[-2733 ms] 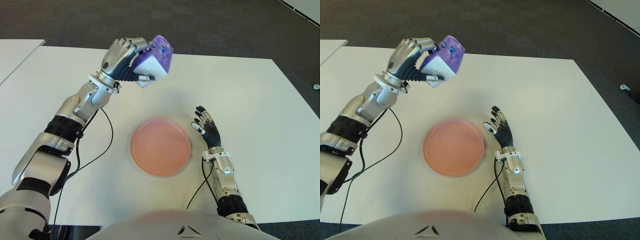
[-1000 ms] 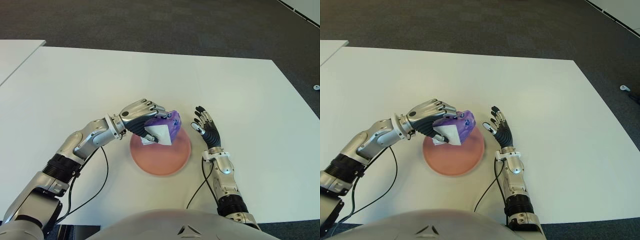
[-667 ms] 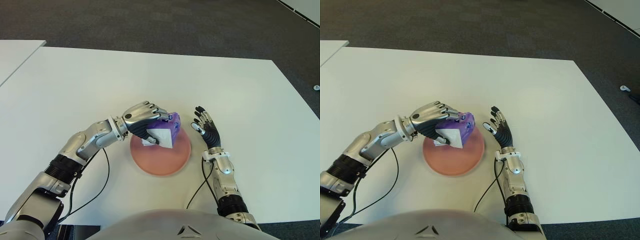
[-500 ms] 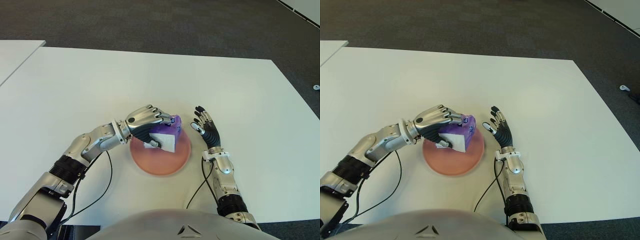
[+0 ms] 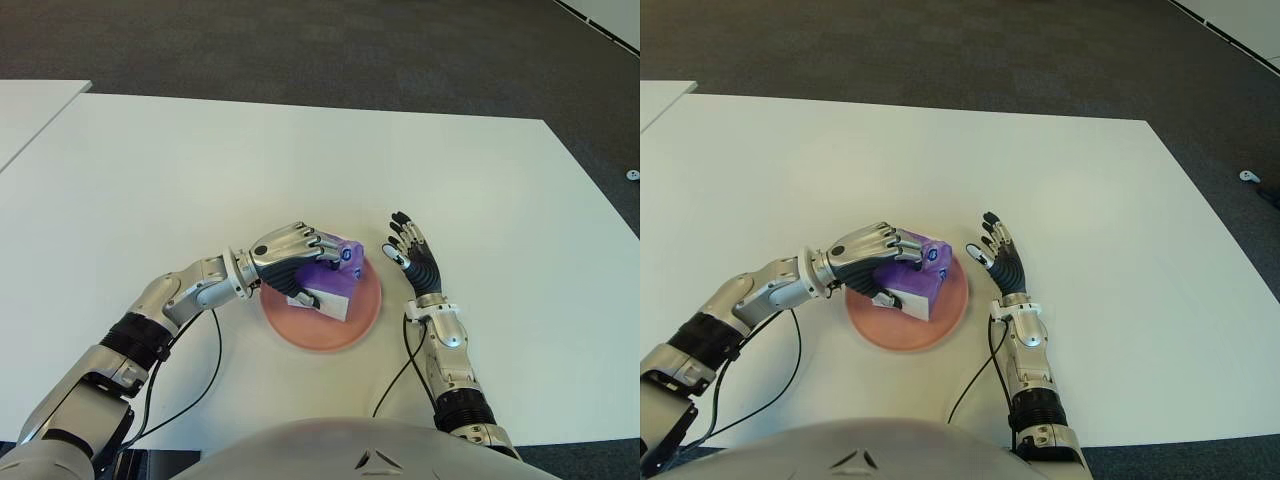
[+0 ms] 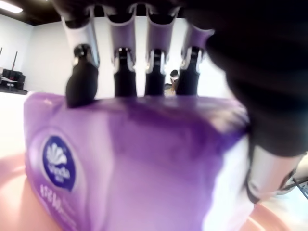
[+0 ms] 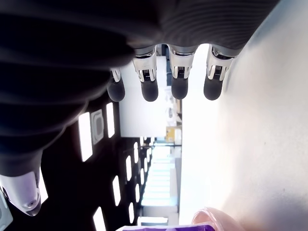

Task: Put the tissue paper into the plate.

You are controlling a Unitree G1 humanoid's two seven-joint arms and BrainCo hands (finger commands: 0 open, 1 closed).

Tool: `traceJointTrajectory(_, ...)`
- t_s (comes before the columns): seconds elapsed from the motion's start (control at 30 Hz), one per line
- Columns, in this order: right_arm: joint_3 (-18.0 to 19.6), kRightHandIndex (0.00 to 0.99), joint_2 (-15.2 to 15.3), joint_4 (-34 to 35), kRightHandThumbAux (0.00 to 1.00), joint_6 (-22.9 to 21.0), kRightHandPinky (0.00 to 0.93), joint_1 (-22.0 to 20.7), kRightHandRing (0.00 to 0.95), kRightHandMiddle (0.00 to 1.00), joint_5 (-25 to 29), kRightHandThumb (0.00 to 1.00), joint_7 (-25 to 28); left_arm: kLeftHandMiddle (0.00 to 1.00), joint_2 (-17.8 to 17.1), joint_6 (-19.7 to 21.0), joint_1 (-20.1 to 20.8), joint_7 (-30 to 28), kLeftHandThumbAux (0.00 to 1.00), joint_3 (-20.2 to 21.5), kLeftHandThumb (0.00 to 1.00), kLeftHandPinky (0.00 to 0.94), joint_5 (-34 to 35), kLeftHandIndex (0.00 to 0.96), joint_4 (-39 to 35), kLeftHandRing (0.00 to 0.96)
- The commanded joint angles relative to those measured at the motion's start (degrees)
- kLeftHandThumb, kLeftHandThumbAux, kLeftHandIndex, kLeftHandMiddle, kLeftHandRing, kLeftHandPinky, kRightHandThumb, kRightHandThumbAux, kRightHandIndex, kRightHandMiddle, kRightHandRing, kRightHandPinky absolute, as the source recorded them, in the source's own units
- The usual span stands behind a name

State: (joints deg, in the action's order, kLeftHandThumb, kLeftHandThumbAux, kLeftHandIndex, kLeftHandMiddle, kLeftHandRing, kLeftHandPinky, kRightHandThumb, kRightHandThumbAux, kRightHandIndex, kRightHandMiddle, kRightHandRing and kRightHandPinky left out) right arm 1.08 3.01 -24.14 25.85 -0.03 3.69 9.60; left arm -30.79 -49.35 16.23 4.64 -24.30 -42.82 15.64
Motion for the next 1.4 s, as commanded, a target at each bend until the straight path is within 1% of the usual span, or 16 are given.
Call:
traceJointTrajectory(0.03,-0.6,0.0,-0.7,-6.8,0.561,-6.0,0.0,6.1,0.0,0.0,0.0,0.005,0.6,0.751,-1.3,0.2,-1.5,-0.5,0.702,-0.6,0.703,0.72,-2.4,0.441,0.5,0.741)
traceJointTrajectory(0.5,-0.3,0.0,-0.8,-7.7,0.554,-5.8,0.0,5.5,0.0,0.0,0.0,0.0,1.0,0.737,-3.1,-0.3,-0.5,-2.7,0.702,-1.2,0.697,0.705,-3.3,0.439,0.7,0.724)
traceJointTrajectory(0.63,-0.4,0.0,-0.9,-7.9,0.547,-5.3,0.0,5.4,0.0,0.0,-0.3,0.0,0.7,0.729,-6.5,-2.6,2.0,-10.2,0.702,-2.0,0.692,0.686,2.2,0.439,0.3,0.712)
traceJointTrajectory(0.7,-0.5,0.0,-1.0,-7.6,0.547,-5.3,0.0,5.4,0.0,0.0,-0.5,0.002,0.5,0.725,-9.4,-2.6,3.0,-16.5,0.702,-2.3,0.69,0.681,7.9,0.438,-2.7,0.705)
traceJointTrajectory(0.77,-0.6,0.0,-1.0,-7.4,0.548,-5.3,0.0,5.5,0.0,0.0,-0.6,0.003,0.5,0.719,-11.3,-1.1,3.8,-22.9,0.703,-3.2,0.689,0.675,12.5,0.437,-5.5,0.697)
traceJointTrajectory(0.83,-0.7,0.0,-1.0,-7.3,0.55,-5.4,0.0,5.5,0.0,0.0,-0.6,0.005,0.5,0.71,-12.1,1.3,4.1,-28.1,0.704,-4.1,0.687,0.662,15.8,0.436,-7.1,0.685)
traceJointTrajectory(0.93,-0.5,0.0,-0.8,-7.5,0.552,-5.7,0.0,5.5,0.0,0.0,-0.4,0.004,0.7,0.698,-13.9,7.2,5.1,-36.8,0.705,-4.6,0.686,0.641,21.4,0.433,-10.7,0.668)
traceJointTrajectory(1.03,-0.3,0.0,-0.8,-7.9,0.555,-5.8,0.0,5.3,0.0,0.0,-0.2,0.002,0.7,0.678,-15.0,11.5,5.9,-42.4,0.707,-4.4,0.684,0.616,24.8,0.431,-13.5,0.646)
traceJointTrajectory(1.13,-0.3,0.0,-0.8,-8.1,0.556,-5.6,0.0,5.2,0.0,0.0,-0.2,0.001,0.6,0.661,-15.3,14.3,5.5,-44.7,0.708,-3.2,0.684,0.589,26.3,0.429,-15.5,0.629)
traceJointTrajectory(1.17,-0.3,0.0,-0.8,-8.2,0.556,-5.6,0.0,5.2,0.0,0.0,-0.3,0.001,0.6,0.554,-15.6,15.6,5.1,-45.2,0.651,-2.4,0.499,0.502,26.7,0.386,-16.5,0.528)
traceJointTrajectory(1.2,-0.3,0.0,-0.9,-8.3,0.558,-5.6,0.0,5.1,0.0,0.0,-0.3,0.001,0.5,0.428,-15.7,16.5,4.9,-45.6,0.611,-1.7,0.366,0.395,27.0,0.31,-17.1,0.407)
traceJointTrajectory(1.23,-0.3,0.0,-0.9,-8.4,0.56,-5.5,0.0,5.0,0.0,0.0,-0.3,0.001,0.5,0.347,-15.8,17.2,4.7,-46.2,0.585,-1.3,0.28,0.326,27.3,0.261,-17.7,0.329)
traceJointTrajectory(1.27,-0.2,0.0,-1.0,-8.5,0.56,-5.5,0.0,4.9,0.0,0.0,-0.3,0.001,0.5,0.318,-15.8,18.9,4.4,-46.8,0.576,-0.6,0.249,0.302,28.4,0.244,-18.5,0.301)
traceJointTrajectory(1.3,-0.2,0.0,-1.0,-8.6,0.564,-5.4,0.0,4.9,0.0,0.0,-0.3,0.001,0.5,0.203,-15.6,20.3,4.0,-47.3,0.548,0.2,0.184,0.193,29.7,0.158,-18.6,0.193)
traceJointTrajectory(1.33,-0.3,0.0,-1.0,-8.7,0.567,-5.4,0.0,4.9,0.0,0.0,-0.3,0.002,0.5,0.13,-15.5,21.3,3.7,-47.7,0.522,0.7,0.142,0.123,30.7,0.101,-18.8,0.123)
traceJointTrajectory(1.4,-0.3,0.0,-1.0,-8.8,0.573,-5.1,0.0,4.9,0.0,0.0,-0.3,0.002,0.5,0.066,-14.6,23.9,3.0,-48.2,0.485,2.2,0.109,0.063,33.9,0.051,-18.6,0.063)
